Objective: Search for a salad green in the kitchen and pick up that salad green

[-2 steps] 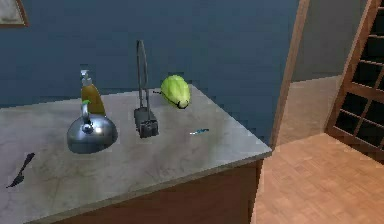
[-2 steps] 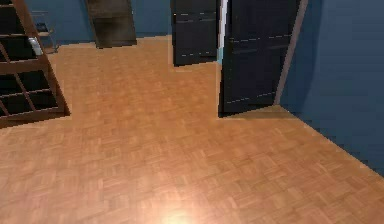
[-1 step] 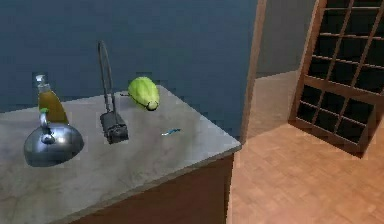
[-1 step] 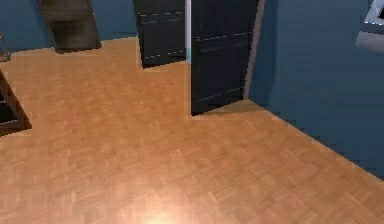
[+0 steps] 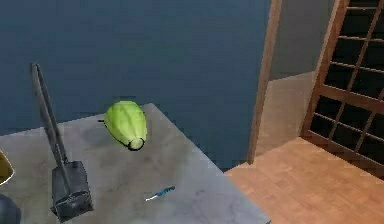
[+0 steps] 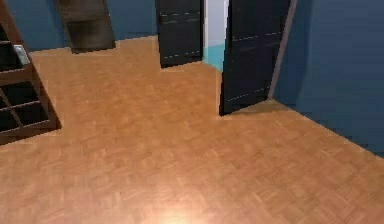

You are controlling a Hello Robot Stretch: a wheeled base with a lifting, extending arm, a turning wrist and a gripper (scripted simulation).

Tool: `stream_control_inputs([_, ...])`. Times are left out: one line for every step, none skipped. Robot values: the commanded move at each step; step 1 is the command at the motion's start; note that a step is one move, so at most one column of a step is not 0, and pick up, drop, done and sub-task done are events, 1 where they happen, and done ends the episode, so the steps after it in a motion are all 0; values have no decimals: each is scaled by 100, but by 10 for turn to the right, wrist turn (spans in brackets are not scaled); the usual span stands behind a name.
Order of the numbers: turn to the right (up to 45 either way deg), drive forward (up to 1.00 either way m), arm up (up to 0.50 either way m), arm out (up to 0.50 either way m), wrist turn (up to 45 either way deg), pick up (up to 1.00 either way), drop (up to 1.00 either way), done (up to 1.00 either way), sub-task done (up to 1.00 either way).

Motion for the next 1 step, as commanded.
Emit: stream_control_inputs([-450, 0, 0, 0, 0, 0, 0, 0, 0])
